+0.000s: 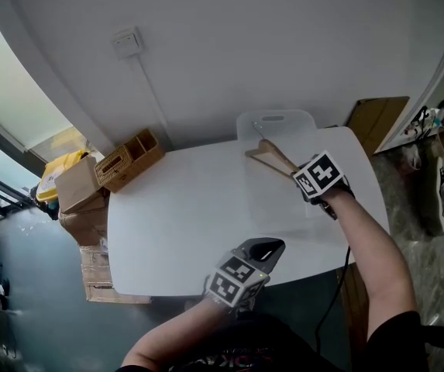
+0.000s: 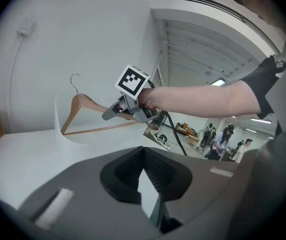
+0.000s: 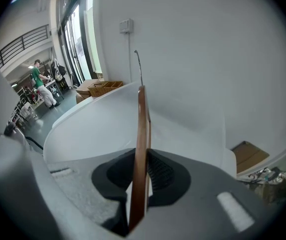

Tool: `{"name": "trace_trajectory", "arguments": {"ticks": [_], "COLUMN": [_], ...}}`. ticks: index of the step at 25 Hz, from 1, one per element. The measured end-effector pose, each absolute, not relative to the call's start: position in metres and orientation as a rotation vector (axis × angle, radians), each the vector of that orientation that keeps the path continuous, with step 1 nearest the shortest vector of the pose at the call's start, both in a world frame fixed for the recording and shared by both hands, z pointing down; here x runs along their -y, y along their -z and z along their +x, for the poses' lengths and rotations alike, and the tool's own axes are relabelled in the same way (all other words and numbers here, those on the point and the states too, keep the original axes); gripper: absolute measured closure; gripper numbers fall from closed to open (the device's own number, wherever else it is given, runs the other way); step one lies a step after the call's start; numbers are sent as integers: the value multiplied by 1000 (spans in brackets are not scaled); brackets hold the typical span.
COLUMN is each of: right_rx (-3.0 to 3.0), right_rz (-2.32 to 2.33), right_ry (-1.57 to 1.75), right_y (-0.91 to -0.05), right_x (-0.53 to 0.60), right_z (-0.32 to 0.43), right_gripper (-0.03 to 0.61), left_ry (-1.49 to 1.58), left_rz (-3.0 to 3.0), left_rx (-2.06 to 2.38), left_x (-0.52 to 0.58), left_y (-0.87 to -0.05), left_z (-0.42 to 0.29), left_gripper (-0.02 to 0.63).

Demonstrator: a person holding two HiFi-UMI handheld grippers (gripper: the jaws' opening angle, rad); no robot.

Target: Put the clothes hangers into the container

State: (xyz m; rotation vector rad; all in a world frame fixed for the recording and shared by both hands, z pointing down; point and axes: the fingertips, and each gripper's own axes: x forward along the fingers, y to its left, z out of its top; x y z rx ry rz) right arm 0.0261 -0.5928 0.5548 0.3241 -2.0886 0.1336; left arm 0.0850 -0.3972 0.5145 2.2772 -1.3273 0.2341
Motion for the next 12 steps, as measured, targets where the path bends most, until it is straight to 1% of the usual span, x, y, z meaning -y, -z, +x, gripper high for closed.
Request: {"name": "trace_trajectory", "arguments": {"ticks": [5, 8, 12], "right_rx": [2089, 2077, 2066], "right_rz": [291, 255, 232], "right_ry": [-148, -147, -125], "right_y": [-556, -560, -562], "right_x": [587, 580, 574], "right_z": [24, 24, 24], "right_gripper": [520, 483, 474], "left_ry": [-239, -242, -259], "left_rz": [2276, 2278, 2273], "left_rx": [1312, 1309, 1306], "left_x": [398, 398, 396], "left_y": [-515, -516, -517], "left_z": [85, 86, 87], "left_gripper": [609, 609, 609]}}
